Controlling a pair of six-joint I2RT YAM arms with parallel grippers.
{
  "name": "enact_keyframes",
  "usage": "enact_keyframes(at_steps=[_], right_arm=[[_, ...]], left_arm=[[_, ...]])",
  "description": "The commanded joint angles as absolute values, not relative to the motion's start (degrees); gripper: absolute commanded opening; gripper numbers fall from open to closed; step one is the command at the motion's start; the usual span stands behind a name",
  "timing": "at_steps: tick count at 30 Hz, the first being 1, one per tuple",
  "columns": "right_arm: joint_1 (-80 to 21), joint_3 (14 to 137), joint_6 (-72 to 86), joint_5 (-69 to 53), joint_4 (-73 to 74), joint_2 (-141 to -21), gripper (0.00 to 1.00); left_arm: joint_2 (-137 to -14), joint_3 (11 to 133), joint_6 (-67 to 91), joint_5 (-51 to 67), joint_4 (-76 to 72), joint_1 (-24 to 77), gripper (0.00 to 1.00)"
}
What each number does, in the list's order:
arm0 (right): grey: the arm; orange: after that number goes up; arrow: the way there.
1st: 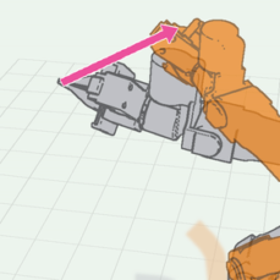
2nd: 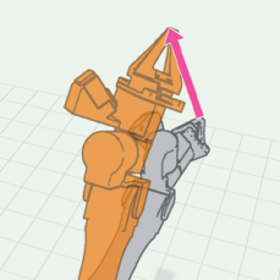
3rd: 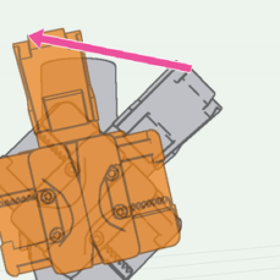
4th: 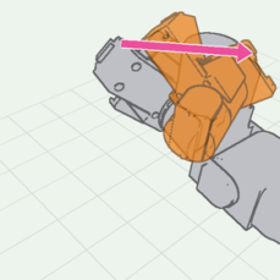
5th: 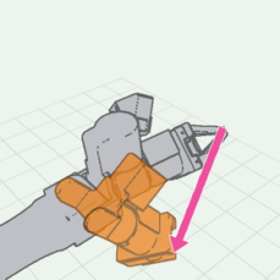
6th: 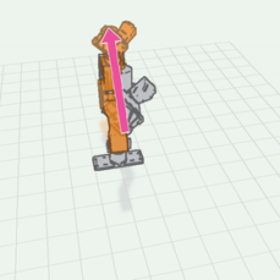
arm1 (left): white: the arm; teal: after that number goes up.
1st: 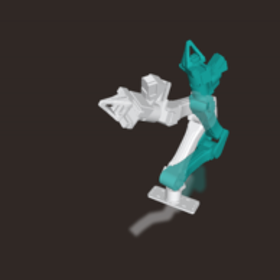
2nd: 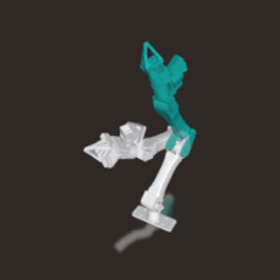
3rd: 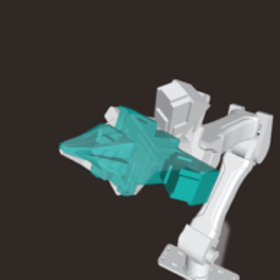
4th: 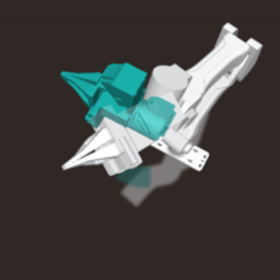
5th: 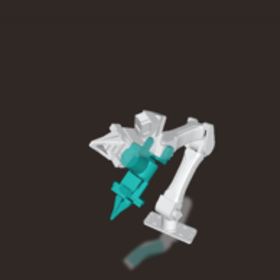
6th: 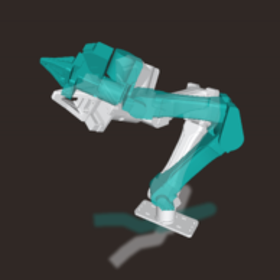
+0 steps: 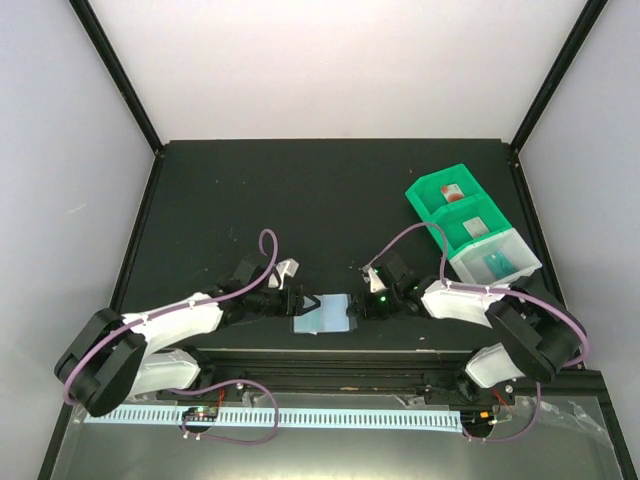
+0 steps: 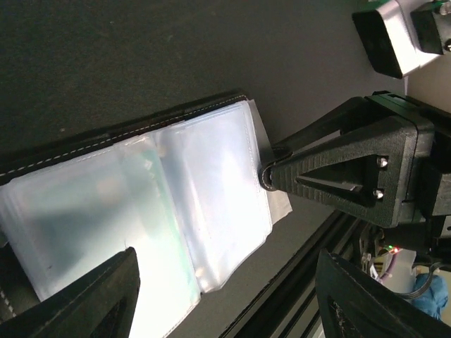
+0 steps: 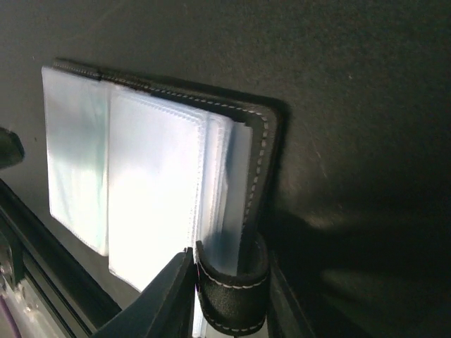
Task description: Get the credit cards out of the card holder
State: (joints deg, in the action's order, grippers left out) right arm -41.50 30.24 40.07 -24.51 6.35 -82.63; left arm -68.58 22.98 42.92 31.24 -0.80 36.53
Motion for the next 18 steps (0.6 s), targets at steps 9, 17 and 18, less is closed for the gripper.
enact_keyframes(at_steps=[9,17,18], right_arm=[[-43.34,32.34,42.71,-15.25,5.37,-81.15,0.32],[-47.15,35.46,39.57,-11.78,11.12,-78.89,0.5],[-47.53,36.1,39.29,-11.13,11.48,-79.23,0.51]], left_arm=[[-62.69,22.83,41.72,27.07,7.84,33.36,0.72],[-61.82,20.41,43.94,31.41,2.47,33.02,0.72],[-62.09,20.13,44.53,31.95,1.65,32.92,0.71]])
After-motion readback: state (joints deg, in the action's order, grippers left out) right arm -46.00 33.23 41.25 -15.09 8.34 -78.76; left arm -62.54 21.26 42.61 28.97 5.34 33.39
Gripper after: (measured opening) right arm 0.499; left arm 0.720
